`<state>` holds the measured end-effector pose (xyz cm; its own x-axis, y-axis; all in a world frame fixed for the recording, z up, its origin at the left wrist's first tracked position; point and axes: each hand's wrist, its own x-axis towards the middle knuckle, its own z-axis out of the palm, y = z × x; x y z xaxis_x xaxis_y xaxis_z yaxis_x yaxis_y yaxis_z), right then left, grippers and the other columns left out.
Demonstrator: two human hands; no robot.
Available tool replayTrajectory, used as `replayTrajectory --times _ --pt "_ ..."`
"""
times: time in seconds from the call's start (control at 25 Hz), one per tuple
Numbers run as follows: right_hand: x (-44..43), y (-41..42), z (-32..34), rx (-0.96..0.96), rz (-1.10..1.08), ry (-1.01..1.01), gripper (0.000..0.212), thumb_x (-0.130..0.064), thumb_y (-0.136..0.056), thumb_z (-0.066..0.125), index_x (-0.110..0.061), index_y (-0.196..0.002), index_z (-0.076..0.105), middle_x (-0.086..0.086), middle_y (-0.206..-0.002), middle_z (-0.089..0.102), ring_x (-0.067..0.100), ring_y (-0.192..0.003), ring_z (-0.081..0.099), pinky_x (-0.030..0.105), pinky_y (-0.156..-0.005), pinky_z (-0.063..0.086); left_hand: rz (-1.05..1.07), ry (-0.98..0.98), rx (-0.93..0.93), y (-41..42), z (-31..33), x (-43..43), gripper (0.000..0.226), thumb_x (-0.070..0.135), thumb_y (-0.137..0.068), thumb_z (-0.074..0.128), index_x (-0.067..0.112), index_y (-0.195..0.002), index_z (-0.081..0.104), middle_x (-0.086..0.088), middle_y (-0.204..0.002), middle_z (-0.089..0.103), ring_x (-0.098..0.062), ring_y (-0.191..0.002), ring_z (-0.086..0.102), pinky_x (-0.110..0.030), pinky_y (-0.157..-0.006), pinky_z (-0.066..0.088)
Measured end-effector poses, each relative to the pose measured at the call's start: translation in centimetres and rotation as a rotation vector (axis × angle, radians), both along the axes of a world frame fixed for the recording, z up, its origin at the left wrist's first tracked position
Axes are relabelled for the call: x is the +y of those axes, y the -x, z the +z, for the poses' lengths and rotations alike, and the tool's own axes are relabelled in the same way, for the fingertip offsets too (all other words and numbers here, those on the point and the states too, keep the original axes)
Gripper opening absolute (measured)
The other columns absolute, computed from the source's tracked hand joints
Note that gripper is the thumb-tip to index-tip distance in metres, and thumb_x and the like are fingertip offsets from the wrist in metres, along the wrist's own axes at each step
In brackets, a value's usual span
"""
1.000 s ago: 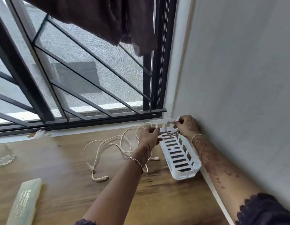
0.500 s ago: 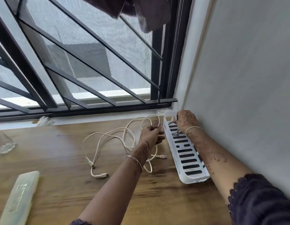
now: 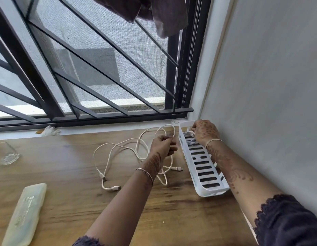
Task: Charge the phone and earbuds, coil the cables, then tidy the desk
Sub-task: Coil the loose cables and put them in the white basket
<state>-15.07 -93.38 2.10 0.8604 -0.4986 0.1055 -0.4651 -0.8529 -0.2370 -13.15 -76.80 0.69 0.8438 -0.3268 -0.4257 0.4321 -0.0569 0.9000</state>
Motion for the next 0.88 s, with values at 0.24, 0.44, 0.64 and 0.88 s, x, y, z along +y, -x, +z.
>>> replayTrajectory --times 0.24,0.44,0.64,0.88 --pt "4.3 2.2 2.0 -0.192 0.083 0.125 0.016 -0.025 -0.096 0.051 -0.016 -0.096 0.065 0.004 -0.093 0.069 0.024 -0.088 0.064 0.03 -0.07 0.049 0.022 -0.031 -0.078 0.4 2.0 2.2 0.014 0.004 -0.092 0.047 0.011 -0.09 0.059 -0.006 -0.08 0.064 -0.015 -0.06 0.058 -0.024 -0.057 0.047" --pt "11.9 4.6 2.0 -0.289 0.325 0.032 0.016 -0.024 -0.092 0.051 -0.022 -0.1 0.065 0.0 -0.103 0.068 0.021 -0.094 0.062 0.031 -0.078 0.051 -0.067 -0.472 -0.469 0.8 2.7 8.3 0.021 0.012 -0.086 0.06 0.009 -0.106 0.067 -0.012 -0.104 0.071 -0.026 -0.096 0.066 -0.033 -0.089 0.052" --pt "19.7 6.0 -0.7 -0.26 0.507 -0.072 0.015 -0.023 -0.092 0.053 -0.024 -0.1 0.065 -0.001 -0.102 0.069 0.021 -0.095 0.064 0.035 -0.08 0.052 0.189 -0.668 -0.528 1.6 1.7 17.6 0.019 0.008 -0.081 0.061 0.011 -0.098 0.069 -0.006 -0.099 0.073 -0.02 -0.094 0.066 -0.016 -0.077 0.043" --pt "24.9 5.0 -3.2 -0.067 0.61 -0.152 0.035 -0.016 -0.096 0.047 -0.029 -0.127 0.058 -0.001 -0.119 0.063 0.022 -0.108 0.061 0.037 -0.093 0.05 0.311 -0.611 -0.354 3.9 -1.5 23.3 0.025 0.021 -0.081 0.067 0.011 -0.105 0.067 -0.004 -0.103 0.07 -0.02 -0.101 0.064 -0.019 -0.084 0.042"
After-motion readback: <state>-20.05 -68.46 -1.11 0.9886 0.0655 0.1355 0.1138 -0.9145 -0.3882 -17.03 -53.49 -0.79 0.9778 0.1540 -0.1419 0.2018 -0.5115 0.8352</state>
